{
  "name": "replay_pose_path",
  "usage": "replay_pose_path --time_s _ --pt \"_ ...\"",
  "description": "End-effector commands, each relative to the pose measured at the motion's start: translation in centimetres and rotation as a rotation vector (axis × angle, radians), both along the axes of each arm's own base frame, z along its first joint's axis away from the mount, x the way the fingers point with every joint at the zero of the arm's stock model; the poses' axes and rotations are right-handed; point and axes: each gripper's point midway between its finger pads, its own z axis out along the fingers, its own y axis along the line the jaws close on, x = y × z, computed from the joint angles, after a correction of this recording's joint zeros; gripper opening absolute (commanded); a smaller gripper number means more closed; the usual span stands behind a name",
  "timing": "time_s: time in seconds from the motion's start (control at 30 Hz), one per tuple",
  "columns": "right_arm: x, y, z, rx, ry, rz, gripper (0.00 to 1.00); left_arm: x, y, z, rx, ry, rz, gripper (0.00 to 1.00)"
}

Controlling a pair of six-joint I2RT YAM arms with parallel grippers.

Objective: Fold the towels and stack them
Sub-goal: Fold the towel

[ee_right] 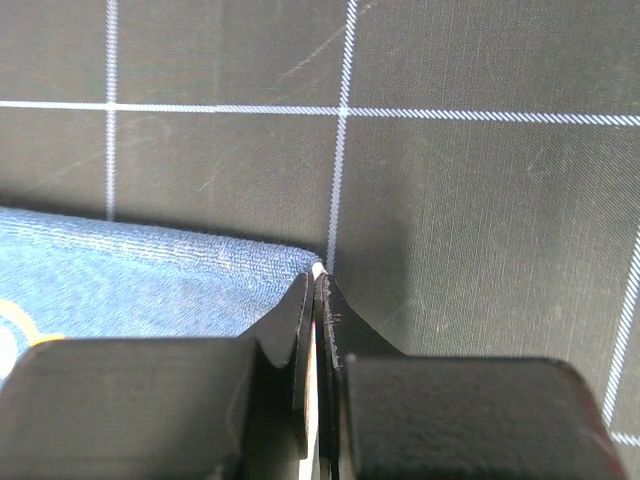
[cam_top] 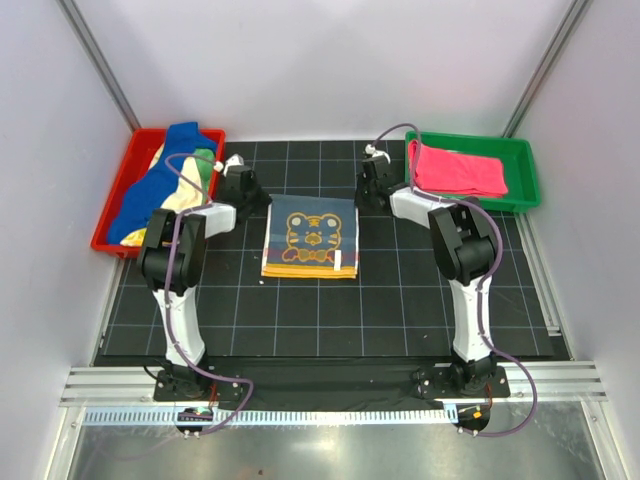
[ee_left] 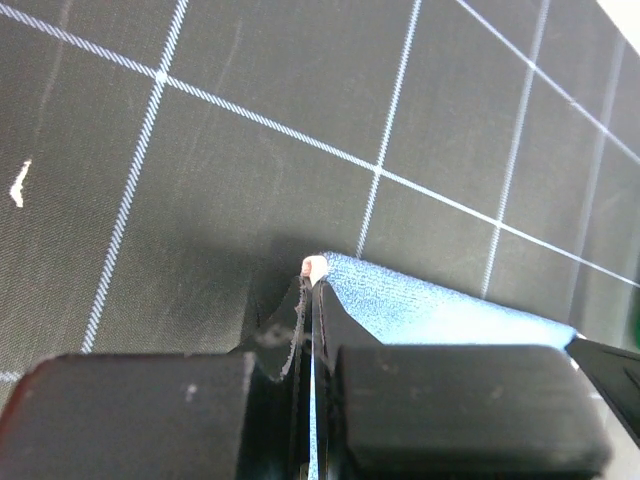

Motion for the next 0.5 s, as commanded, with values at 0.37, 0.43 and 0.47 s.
replay_pose_path --time_s 0.37,0.43,0.47 --pt "-2.6 0.8 10.2 0.145 -0.275 -0.01 0.01 -2.1 -0.7 7.1 -0.23 -0.218 -0.088 0.0" --pt "-3.8 0.7 10.3 0.144 -0.277 -0.008 0.01 -3.4 -0.6 6.3 -0.228 -0.194 -0.092 0.0" --pt "-4.3 1.0 10.2 0.145 -0.277 -0.003 0.01 -3.8 -0.5 6.9 -0.229 -0.204 -0.091 0.0"
